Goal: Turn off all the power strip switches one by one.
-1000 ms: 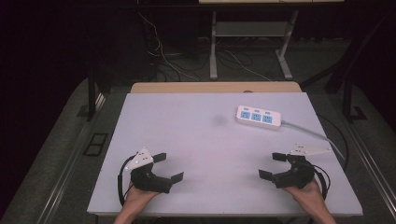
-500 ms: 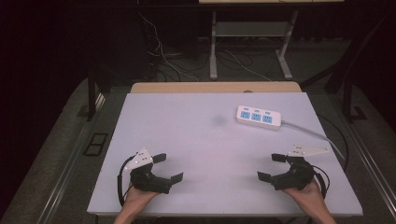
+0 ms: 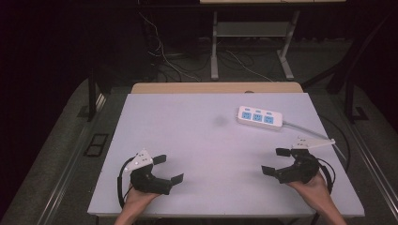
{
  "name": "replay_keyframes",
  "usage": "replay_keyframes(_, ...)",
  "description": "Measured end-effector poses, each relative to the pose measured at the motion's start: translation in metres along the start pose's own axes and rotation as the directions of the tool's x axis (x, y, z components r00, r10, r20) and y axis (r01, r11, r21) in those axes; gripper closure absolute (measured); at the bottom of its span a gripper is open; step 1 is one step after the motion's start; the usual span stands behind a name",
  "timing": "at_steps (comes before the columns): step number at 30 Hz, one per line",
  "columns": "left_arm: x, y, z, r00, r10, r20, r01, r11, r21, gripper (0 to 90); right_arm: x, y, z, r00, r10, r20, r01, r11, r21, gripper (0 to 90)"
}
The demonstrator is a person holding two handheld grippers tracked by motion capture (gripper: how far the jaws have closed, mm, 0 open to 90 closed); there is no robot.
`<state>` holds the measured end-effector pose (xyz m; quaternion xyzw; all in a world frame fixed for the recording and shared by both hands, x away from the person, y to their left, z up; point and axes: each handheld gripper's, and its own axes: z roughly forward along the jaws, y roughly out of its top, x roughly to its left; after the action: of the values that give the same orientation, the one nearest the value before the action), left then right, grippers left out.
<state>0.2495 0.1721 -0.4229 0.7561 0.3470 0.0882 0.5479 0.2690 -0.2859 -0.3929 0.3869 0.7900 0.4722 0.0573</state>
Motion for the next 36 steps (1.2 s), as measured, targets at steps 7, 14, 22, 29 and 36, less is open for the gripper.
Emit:
replay_keyframes(7,0.000,0.000,-0.001,1.0000,-0.004,-0.003,0.004,1.0000,-0.006,0.0,-0.008,0.011,-0.002,1.0000,0.000,-0.005,0.000,1.000,0.008,0.8)
replay_keyframes(14,0.000,0.000,0.000,1.0000,-0.006,-0.004,0.006,1.0000,-0.006,0.0,-0.018,0.020,-0.004,1.0000,-0.003,-0.001,0.003,1.000,0.022,0.9)
replay_keyframes(22,0.001,-0.001,-0.001,0.9999,-0.010,-0.005,0.010,0.9999,-0.005,0.0,-0.028,0.028,-0.003,1.0000,-0.006,0.000,0.006,0.999,0.047,0.8)
replay_keyframes(29,0.001,-0.001,0.000,0.9999,-0.011,-0.008,0.011,0.9999,-0.005,0.0,-0.038,0.041,0.000,0.9999,-0.014,0.005,0.014,0.997,0.074,0.8)
replay_keyframes(36,0.003,-0.001,-0.002,0.9994,-0.028,-0.020,0.028,0.9995,-0.011,0.0,-0.047,0.052,0.004,0.9997,-0.018,0.019,0.017,0.996,0.082,0.8)
